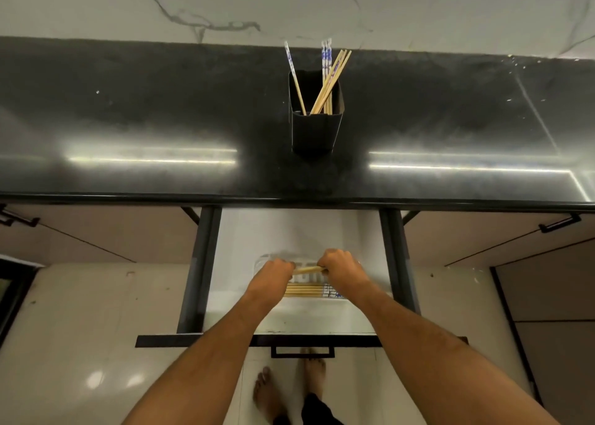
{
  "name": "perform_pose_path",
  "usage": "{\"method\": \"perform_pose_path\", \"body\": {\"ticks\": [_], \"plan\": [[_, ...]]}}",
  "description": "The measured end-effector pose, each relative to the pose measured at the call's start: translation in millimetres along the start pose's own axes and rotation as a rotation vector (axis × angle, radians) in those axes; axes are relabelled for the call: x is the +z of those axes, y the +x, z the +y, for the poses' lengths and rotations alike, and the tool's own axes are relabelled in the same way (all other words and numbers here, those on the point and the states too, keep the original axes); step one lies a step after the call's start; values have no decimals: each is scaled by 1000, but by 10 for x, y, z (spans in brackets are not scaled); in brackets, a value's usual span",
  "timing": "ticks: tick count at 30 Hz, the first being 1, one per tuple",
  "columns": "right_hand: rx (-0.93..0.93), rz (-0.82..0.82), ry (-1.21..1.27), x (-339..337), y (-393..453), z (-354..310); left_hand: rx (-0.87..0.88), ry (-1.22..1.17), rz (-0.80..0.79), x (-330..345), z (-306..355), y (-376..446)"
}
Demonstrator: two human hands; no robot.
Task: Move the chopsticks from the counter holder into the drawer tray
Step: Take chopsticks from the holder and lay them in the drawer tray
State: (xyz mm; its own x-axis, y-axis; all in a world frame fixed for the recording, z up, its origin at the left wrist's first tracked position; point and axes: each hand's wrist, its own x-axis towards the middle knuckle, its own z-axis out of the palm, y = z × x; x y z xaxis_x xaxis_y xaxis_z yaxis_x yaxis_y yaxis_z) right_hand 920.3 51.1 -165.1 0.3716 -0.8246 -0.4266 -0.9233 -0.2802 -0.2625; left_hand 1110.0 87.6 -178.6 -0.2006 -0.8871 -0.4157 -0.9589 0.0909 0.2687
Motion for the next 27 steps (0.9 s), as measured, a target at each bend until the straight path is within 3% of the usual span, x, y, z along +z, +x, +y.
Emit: {"method": "perform_pose_path", "body": {"ticks": [14, 27], "plan": [[-21, 28, -159, 354, 78, 9, -66, 9, -8, 362, -8, 180], [-86, 152, -217, 404, 33, 120, -37, 36, 146, 391, -70, 161]]}}
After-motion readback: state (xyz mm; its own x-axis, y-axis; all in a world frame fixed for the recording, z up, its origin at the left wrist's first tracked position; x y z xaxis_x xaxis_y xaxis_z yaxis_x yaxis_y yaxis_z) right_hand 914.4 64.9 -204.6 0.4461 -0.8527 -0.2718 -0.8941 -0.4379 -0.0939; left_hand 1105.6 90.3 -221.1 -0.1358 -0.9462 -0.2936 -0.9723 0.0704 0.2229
